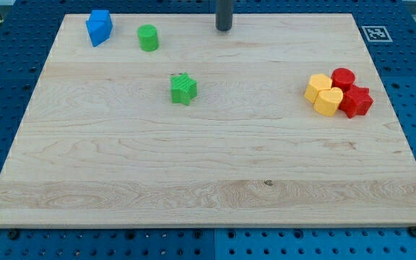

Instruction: Move the green circle to the right of the blue cube

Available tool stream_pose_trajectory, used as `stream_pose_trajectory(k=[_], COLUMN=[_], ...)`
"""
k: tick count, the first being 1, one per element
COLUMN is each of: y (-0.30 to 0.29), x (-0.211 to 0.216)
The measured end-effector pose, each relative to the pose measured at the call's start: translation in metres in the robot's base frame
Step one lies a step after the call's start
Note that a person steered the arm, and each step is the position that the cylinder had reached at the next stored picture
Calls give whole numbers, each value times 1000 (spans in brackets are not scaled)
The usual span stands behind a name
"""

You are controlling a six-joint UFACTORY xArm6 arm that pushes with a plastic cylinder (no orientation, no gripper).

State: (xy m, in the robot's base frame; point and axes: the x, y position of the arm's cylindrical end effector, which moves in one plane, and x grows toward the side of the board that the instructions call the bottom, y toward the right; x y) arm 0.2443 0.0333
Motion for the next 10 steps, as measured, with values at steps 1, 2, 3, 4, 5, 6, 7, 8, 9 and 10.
stream_pose_trajectory(k=[1,2,3,4,5,6,7,8,9,10], y=[2,2,3,4,4,4,4,4,3,-27], x=[14,14,31,46,46,79,83,92,94,97])
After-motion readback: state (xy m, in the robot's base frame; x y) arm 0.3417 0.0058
